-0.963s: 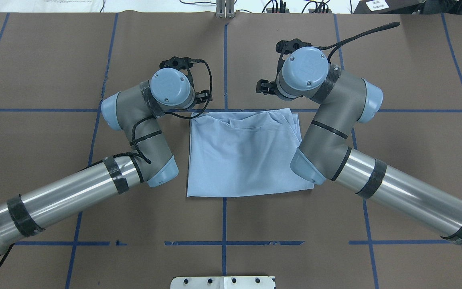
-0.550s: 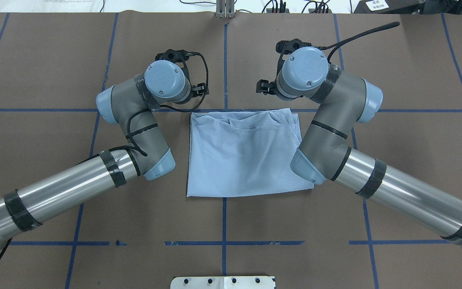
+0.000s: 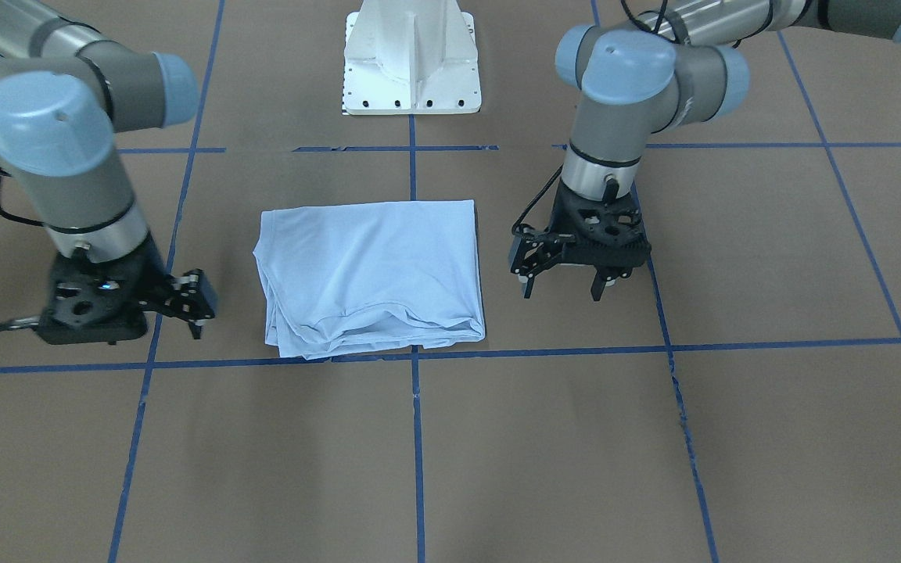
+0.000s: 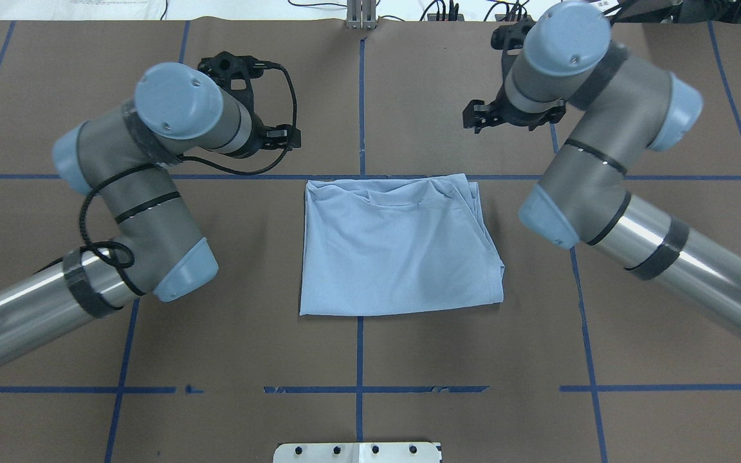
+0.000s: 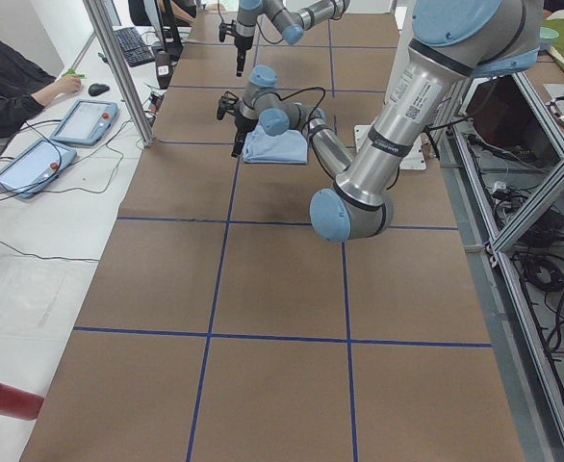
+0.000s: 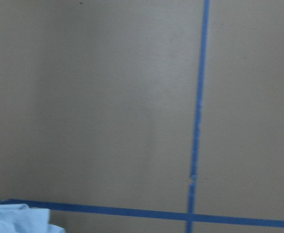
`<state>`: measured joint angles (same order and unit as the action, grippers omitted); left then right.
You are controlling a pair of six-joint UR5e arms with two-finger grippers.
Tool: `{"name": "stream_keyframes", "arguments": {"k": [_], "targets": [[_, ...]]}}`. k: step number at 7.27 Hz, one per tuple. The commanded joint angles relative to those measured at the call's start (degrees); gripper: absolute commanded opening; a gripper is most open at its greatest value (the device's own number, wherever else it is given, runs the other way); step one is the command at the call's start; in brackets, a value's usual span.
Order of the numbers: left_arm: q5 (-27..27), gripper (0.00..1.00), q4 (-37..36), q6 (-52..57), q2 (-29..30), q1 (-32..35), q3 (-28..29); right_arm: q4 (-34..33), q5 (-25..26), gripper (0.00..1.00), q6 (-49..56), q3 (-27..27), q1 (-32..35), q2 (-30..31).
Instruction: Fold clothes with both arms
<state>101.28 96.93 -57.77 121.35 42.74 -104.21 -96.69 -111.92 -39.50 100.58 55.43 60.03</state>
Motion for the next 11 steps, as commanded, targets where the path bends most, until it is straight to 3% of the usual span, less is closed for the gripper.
{"name": "stream_keyframes", "arguments": {"k": [1, 2, 5, 7, 10, 11], "targets": [[6.2, 1.0, -8.4, 14.8, -9.3, 8.1, -13.8, -9.6, -9.9, 1.0, 22.2, 4.9, 13.2, 5.8], [8.3, 1.0, -9.8, 23.7, -12.2, 13.4, -15.0, -9.8, -13.0, 1.0, 29.5, 4.7, 17.9, 8.9], [17.1, 1.0, -11.7, 53.4, -21.0, 32.7, -13.4, -9.7, -17.9, 1.0, 32.5, 4.6, 27.6, 18.1], [22.8, 1.0, -11.6, 70.0, -25.4, 43.8, -6.1, -9.1, -17.3, 1.0, 36.5, 4.5, 28.8, 25.6], [27.6, 1.0, -11.1, 70.2, -29.2, 48.2, 6.8, -6.3, -18.2, 1.0, 35.9, 4.5, 29.0, 34.5], [30.3, 1.0, -11.8, 70.3, -31.3, 48.7, 8.0, -6.0, -18.3, 1.0, 35.9, 4.5, 29.1, 35.3]]}}
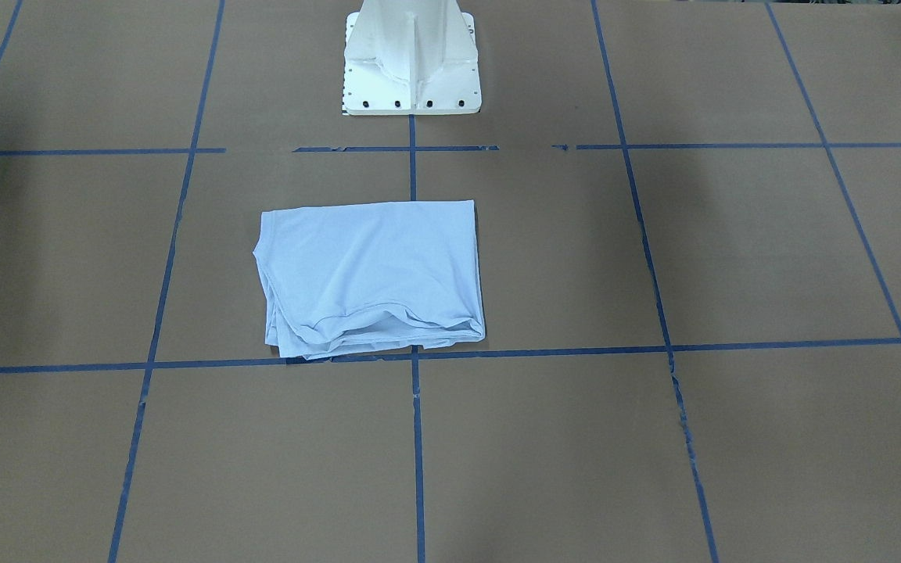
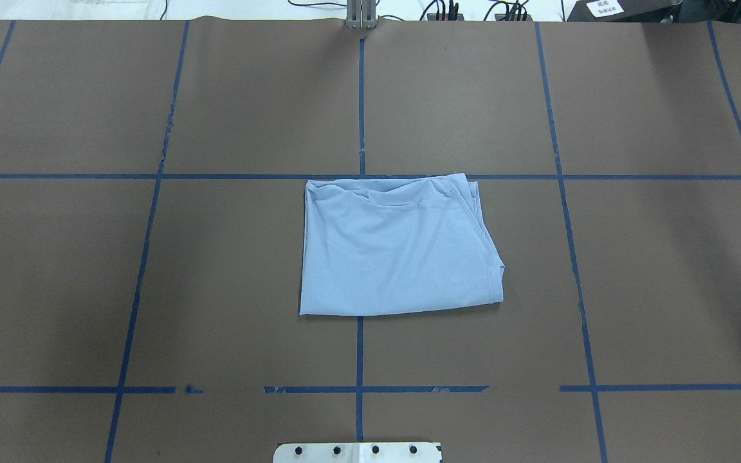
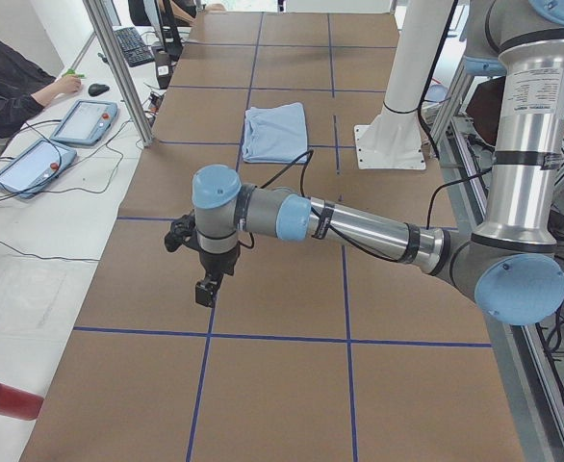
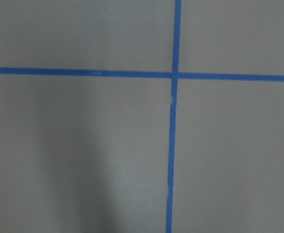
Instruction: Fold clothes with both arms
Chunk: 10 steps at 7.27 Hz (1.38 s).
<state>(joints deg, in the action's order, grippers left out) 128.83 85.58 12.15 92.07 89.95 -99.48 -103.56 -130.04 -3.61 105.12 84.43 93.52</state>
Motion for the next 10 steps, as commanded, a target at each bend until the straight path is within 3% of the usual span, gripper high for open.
{"name": "stream_keyframes", "arguments": {"k": [1, 2, 10], "targets": [[6.0, 1.0, 0.3, 0.0, -5.7, 1.5, 3.3, 1.1, -0.1, 1.0, 0.0, 0.1, 0.1, 2.6], [8.5, 1.0, 0.4, -0.1, -7.8, 1.5, 2.9, 1.1, -0.1, 1.0, -0.1, 0.1, 0.1, 2.9], [7.9, 1.0, 0.5, 0.0, -6.5, 1.1, 2.4, 3.1, -0.1, 1.0, -0.2, 0.0, 0.1, 2.8]]}}
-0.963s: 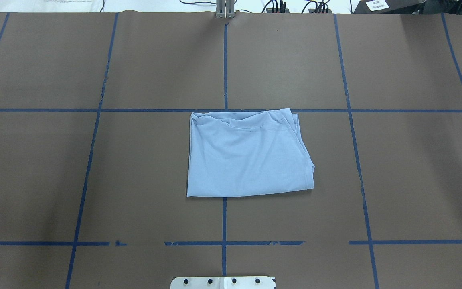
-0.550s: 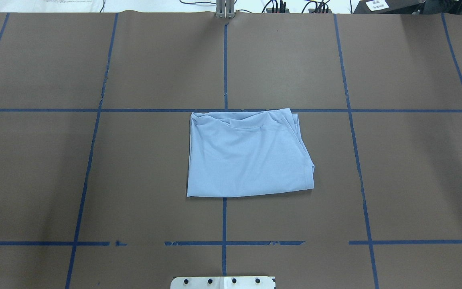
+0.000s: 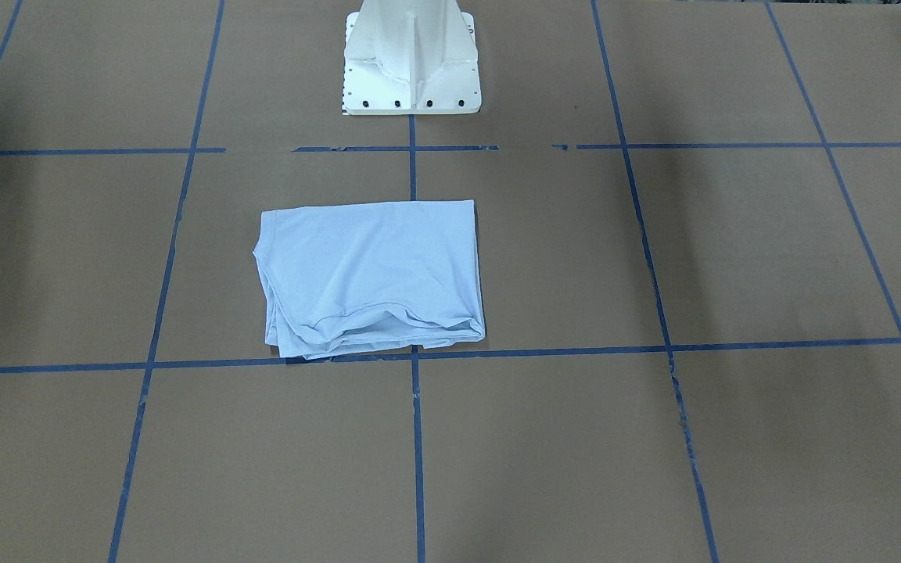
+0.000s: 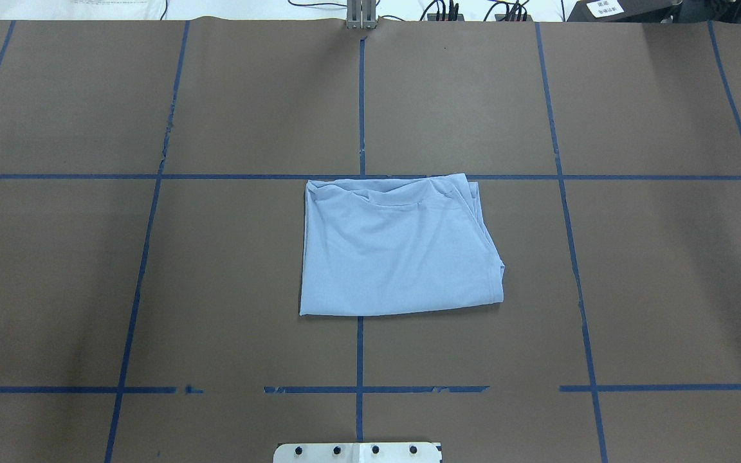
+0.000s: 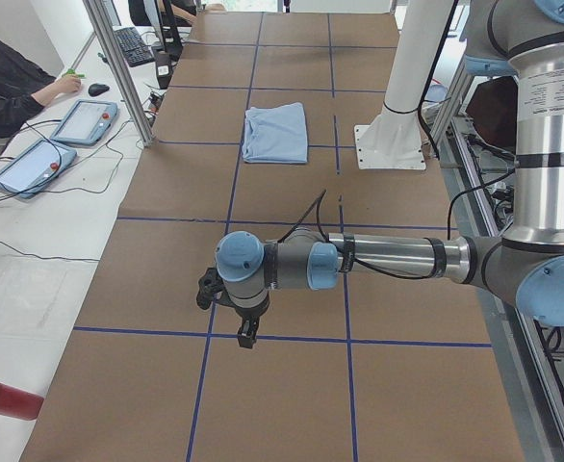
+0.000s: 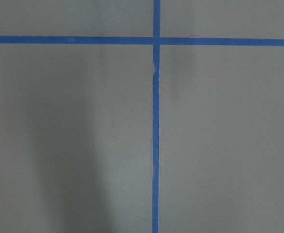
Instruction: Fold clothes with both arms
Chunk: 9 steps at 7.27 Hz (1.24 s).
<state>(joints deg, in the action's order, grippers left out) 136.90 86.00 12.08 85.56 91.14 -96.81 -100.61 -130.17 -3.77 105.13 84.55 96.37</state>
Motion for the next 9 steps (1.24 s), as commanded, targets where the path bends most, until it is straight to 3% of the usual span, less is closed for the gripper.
{"name": "stream_keyframes", "arguments": {"k": [1, 5, 7, 9], "targets": [[-0.1, 1.0, 0.0, 0.0, 0.0, -0.1, -0.1, 0.2, 0.1, 1.0, 0.0, 0.0, 0.0, 0.0], [-0.1, 1.0, 0.0, 0.0, 0.0, -0.1, -0.9, 0.5, 0.3, 1.0, 0.5, 0.0, 0.1, 0.8], [-0.1, 1.0, 0.0, 0.0, 0.0, -0.1, -1.0, 6.2, 0.3, 1.0, 0.4, -0.1, 0.5, 3.6], [0.0, 1.0, 0.0, 0.0, 0.0, -0.1, -1.3, 7.2, 0.2, 1.0, 0.2, -0.1, 0.8, 4.4]]}}
